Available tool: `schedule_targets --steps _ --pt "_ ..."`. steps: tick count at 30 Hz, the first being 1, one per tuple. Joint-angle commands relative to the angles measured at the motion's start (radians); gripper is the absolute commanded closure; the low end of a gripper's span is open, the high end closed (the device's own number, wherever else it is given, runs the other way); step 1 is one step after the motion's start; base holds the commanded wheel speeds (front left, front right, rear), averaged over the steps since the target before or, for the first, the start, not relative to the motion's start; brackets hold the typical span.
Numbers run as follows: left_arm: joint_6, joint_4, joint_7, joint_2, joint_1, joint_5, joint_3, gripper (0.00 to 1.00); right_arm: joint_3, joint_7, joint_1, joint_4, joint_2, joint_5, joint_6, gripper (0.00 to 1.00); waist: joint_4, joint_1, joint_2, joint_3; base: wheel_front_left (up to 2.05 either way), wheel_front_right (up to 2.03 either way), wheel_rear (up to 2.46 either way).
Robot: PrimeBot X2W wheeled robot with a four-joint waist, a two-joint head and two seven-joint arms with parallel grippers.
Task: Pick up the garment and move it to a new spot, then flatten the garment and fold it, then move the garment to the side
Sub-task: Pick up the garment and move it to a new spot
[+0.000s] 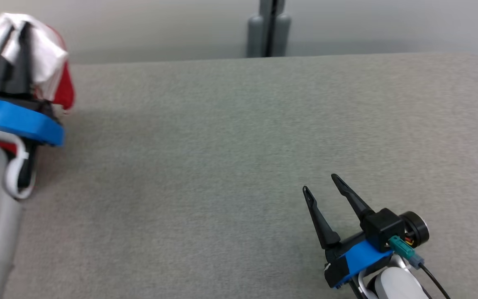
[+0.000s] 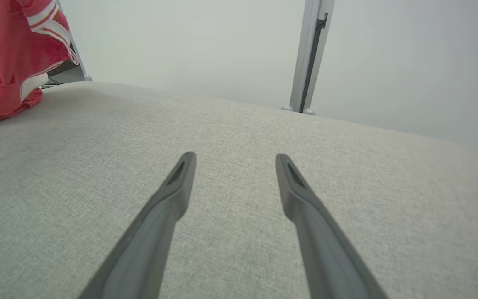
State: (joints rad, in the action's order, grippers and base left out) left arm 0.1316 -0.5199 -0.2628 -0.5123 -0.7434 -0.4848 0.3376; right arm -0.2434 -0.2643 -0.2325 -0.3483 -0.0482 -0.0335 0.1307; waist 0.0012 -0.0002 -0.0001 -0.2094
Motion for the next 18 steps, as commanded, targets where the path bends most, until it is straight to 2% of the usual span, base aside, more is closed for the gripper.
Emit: schedule_targets --steps 1,8,13,18 --pt "-0.002 0.017 -0.003 0.027 0.015 0.002 0.014 1.00 0.004 0.000 0.020 0.000 -0.004 -0.002 0.000 0.00 -0.069 0.0002 0.0001 0.062 0.00 0.00 0.00" --pt "-0.002 0.031 -0.003 0.181 0.061 0.016 0.090 1.00 0.000 0.000 0.043 0.005 -0.004 -0.024 0.000 0.00 -0.173 0.0002 0.0001 0.088 0.00 0.00 0.00" --pt "-0.002 0.044 -0.003 0.261 0.097 0.030 0.184 1.00 -0.013 0.000 0.049 0.014 -0.004 -0.031 0.000 0.00 -0.247 0.0002 0.0001 0.081 0.00 0.00 0.00" --pt "-0.002 0.050 -0.003 0.318 0.143 0.027 0.252 1.00 -0.014 0.000 0.062 0.022 -0.004 -0.032 0.000 0.00 -0.298 0.0002 0.0001 0.071 0.00 0.00 0.00"
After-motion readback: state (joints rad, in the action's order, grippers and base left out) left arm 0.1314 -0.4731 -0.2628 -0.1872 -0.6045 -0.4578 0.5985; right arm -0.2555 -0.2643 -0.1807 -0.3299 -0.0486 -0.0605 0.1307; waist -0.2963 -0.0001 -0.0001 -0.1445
